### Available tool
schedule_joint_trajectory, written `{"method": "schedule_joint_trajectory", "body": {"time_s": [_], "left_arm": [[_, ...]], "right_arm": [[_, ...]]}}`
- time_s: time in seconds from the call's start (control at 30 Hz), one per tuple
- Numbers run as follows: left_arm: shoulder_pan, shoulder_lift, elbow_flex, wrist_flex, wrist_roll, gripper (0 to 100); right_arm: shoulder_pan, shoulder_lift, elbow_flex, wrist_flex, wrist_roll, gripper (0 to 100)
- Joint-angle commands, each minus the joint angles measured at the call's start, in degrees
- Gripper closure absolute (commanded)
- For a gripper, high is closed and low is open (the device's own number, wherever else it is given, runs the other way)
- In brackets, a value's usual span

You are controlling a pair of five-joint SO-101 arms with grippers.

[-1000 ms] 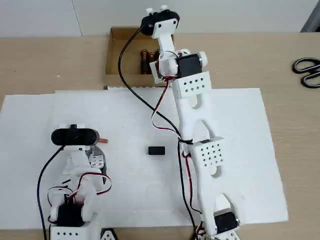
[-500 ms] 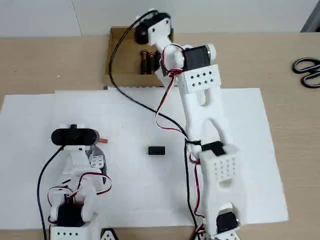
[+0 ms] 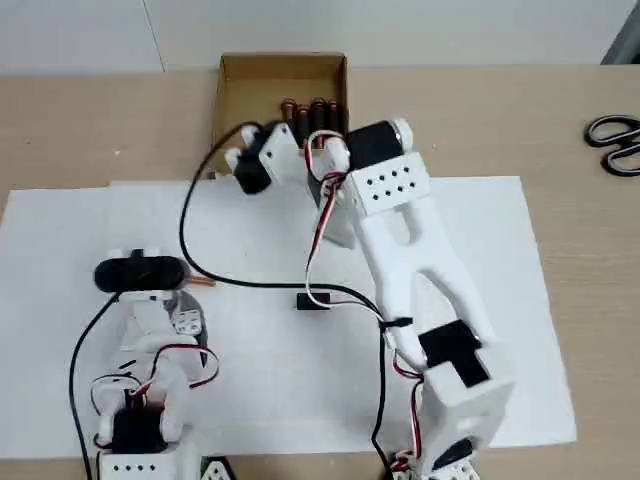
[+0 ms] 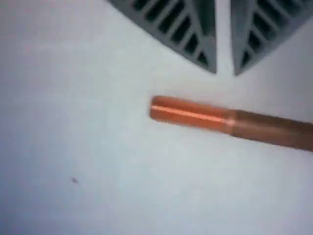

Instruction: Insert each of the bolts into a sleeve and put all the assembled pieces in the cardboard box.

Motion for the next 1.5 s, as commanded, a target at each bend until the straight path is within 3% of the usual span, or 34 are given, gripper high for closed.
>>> {"method": "schedule_joint_trajectory", "body": {"time_s": [0.0,0.47,0.7,1.47], "left_arm": [[-3.16,-0.62,-0.66,-0.26,2.81,99],[-4.13,-0.62,-0.48,-0.62,3.16,99],[-9.14,-0.62,-0.48,-0.44,3.34,99],[-9.05,-0.7,-0.48,-0.44,3.34,99]], "right_arm": [[-1.1,-6.73,8.09,-0.31,1.32,76.4],[-8.04,-19.91,36.66,-13.76,4.04,76.4],[-8.22,-17.89,39.91,-21.14,4.75,76.4],[-10.33,-10.68,42.55,-29.23,5.98,76.4]]}}
